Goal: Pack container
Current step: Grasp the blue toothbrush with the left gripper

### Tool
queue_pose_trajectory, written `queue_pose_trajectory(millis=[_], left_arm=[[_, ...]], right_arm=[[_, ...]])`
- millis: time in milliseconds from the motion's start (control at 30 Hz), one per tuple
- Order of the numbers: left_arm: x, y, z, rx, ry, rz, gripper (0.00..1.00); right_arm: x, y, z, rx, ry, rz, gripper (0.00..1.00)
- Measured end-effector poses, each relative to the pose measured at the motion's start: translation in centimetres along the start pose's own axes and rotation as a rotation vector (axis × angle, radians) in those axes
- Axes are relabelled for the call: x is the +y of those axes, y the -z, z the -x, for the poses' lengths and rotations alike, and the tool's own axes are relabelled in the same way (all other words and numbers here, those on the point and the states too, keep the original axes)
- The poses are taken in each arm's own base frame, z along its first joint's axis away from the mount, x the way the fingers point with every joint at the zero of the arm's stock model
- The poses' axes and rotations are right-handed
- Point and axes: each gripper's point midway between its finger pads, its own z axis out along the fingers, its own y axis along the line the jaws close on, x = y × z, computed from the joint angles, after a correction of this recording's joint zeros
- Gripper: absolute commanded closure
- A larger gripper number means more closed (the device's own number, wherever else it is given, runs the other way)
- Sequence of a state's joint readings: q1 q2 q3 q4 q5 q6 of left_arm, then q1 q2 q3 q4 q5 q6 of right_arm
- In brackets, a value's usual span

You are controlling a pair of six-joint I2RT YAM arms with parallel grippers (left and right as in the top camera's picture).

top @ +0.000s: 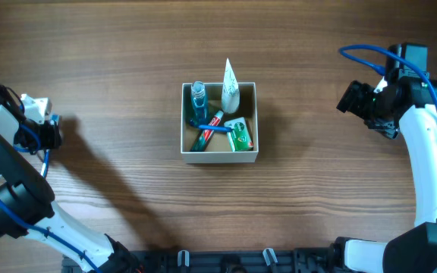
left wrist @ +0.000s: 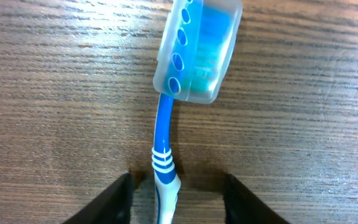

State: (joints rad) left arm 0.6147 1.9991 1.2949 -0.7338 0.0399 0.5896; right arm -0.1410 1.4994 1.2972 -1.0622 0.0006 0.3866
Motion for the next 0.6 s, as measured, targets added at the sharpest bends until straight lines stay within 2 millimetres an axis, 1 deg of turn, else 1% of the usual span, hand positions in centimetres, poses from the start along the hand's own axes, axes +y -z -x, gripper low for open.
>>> queue_pose_trajectory(millis=[33,100,133,233,267,400,500,533,600], left_arm=[[-0.1,0.0,-0.1,0.003,0.001,-0.005,0.72],[-0.2,0.0,-0.2,0.007,-0.002,-0.009,0.80],[-0.2,0.0,-0.2,0.007,0.000,-0.009,0.88],[-0.2,0.0,-0.2,0.006,0.003,-0.012,0.95],[-0.3,0.0,-0.2,0.006,0.004,-0.012,0.96],[-0.2,0.0,-0.1,0.001,0.027,-0.011,0.96],[-0.4,0.2,0.8,-0.037,0.060,-0.019,0.96],[-0.8,0.7,1.4,-0.062,0.069,-0.030,0.96],[-2.7,2.8,3.4,-0.133,0.055,-0.057,0.96]], right_arm=[[0.0,0.0,0.0,0.000,0.000,0.000,0.09],[0.0,0.0,0.0,0.000,0.000,0.000,0.09],[0.0,0.0,0.0,0.000,0.000,0.000,0.09],[0.0,0.0,0.0,0.000,0.000,0.000,0.09],[0.0,0.0,0.0,0.000,0.000,0.000,0.09],[0.0,0.0,0.0,0.000,0.000,0.000,0.09],[0.0,0.0,0.0,0.000,0.000,0.000,0.08],[0.0,0.0,0.0,0.000,0.000,0.000,0.08],[0.0,0.0,0.0,0.000,0.000,0.000,0.08]])
